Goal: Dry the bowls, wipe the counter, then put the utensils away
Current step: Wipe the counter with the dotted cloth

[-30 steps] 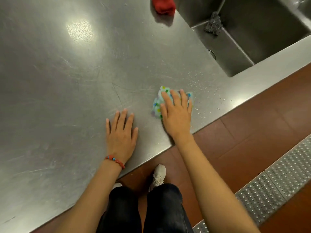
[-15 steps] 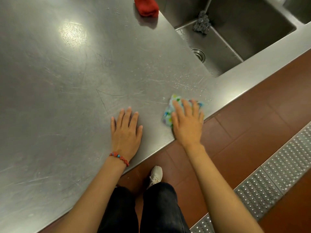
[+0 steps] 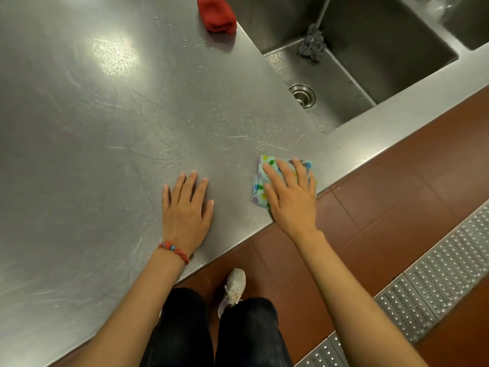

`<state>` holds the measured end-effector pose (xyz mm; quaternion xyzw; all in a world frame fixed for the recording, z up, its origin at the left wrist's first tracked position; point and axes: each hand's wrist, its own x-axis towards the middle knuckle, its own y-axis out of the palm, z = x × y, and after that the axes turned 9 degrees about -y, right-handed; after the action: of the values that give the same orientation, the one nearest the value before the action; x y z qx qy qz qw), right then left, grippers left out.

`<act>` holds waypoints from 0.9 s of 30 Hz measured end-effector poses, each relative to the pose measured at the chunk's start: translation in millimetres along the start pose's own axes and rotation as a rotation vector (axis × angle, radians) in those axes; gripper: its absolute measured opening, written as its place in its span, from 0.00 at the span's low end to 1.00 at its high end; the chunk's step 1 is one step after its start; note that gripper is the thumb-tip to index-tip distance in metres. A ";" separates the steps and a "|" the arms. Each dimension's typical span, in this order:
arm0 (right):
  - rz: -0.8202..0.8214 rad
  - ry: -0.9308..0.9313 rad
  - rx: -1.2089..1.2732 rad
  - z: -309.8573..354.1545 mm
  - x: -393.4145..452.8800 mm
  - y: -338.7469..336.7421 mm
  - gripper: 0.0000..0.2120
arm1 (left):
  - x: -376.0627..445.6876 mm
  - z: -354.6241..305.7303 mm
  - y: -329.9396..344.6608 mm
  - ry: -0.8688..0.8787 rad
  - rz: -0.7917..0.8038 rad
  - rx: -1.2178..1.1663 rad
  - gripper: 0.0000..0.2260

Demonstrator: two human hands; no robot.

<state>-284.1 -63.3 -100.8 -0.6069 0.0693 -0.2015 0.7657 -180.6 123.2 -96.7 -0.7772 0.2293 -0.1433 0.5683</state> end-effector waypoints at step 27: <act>0.131 -0.078 -0.001 12.0 208.0 26.9 0.19 | 99.1 2.7 -1.7 -0.127 -0.045 -0.002 0.20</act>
<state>-84.8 -129.3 -94.7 -0.6088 0.0789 -0.1270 0.7791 -94.4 74.4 -99.7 -0.7902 0.1754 -0.1062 0.5775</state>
